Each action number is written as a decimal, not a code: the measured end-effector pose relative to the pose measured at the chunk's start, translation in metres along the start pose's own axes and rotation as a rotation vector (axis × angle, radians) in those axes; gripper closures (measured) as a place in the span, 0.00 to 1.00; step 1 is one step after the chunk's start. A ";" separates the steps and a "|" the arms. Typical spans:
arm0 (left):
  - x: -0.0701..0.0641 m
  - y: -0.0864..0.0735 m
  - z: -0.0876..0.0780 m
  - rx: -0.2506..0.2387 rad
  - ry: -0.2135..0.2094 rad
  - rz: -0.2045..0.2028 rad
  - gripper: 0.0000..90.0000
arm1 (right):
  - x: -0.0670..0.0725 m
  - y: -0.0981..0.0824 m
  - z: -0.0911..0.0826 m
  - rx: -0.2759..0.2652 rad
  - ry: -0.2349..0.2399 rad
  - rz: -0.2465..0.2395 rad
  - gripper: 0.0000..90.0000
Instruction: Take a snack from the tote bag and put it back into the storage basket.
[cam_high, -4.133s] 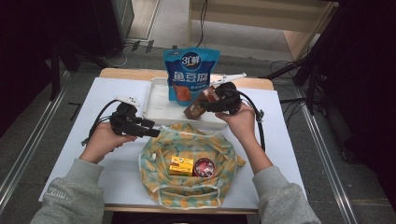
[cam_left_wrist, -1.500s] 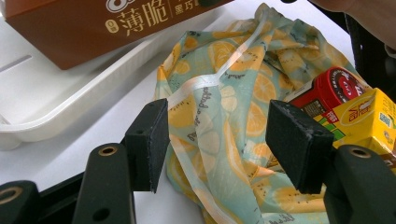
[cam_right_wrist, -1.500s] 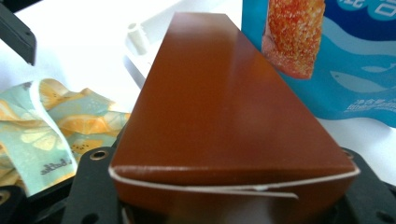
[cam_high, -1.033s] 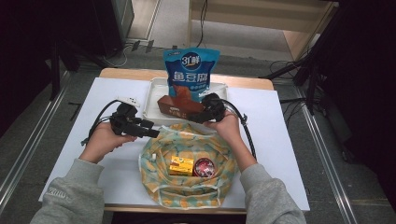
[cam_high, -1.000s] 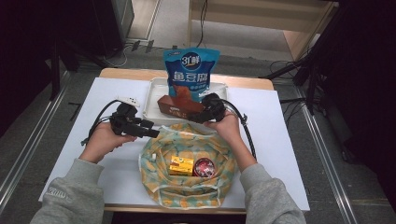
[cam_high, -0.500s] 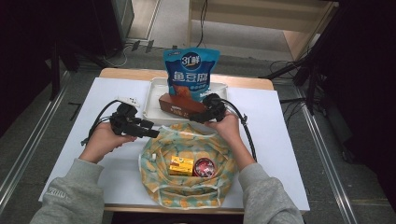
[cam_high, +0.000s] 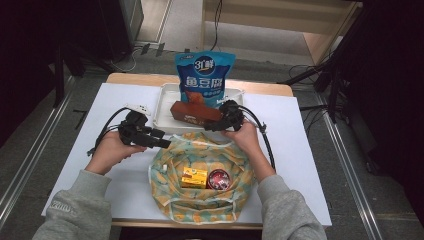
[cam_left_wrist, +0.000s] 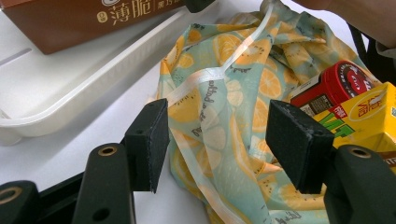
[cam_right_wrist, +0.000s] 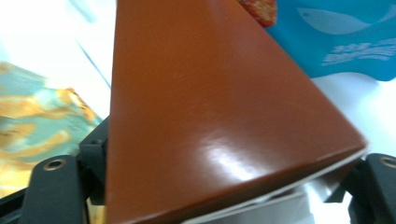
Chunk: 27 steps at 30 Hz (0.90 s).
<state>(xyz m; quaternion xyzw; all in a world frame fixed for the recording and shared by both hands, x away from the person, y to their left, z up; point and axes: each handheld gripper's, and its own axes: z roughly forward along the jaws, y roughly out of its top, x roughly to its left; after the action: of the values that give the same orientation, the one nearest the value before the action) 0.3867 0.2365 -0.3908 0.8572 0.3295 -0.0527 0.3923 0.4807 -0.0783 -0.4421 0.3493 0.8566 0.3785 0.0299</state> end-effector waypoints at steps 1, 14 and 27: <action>0.000 0.000 0.000 0.001 0.000 0.001 0.45 | 0.000 0.000 0.000 0.002 -0.012 -0.005 0.24; 0.000 0.000 -0.001 -0.005 0.001 -0.003 0.45 | 0.000 0.004 -0.019 -0.049 -0.055 -0.006 0.24; 0.000 0.000 -0.002 -0.009 0.005 -0.001 0.45 | 0.008 0.010 -0.043 -0.105 -0.069 -0.038 0.29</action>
<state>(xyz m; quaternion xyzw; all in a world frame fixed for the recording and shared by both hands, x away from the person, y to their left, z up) 0.3863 0.2379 -0.3895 0.8555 0.3310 -0.0495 0.3951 0.4669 -0.0954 -0.4026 0.3440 0.8406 0.4098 0.0847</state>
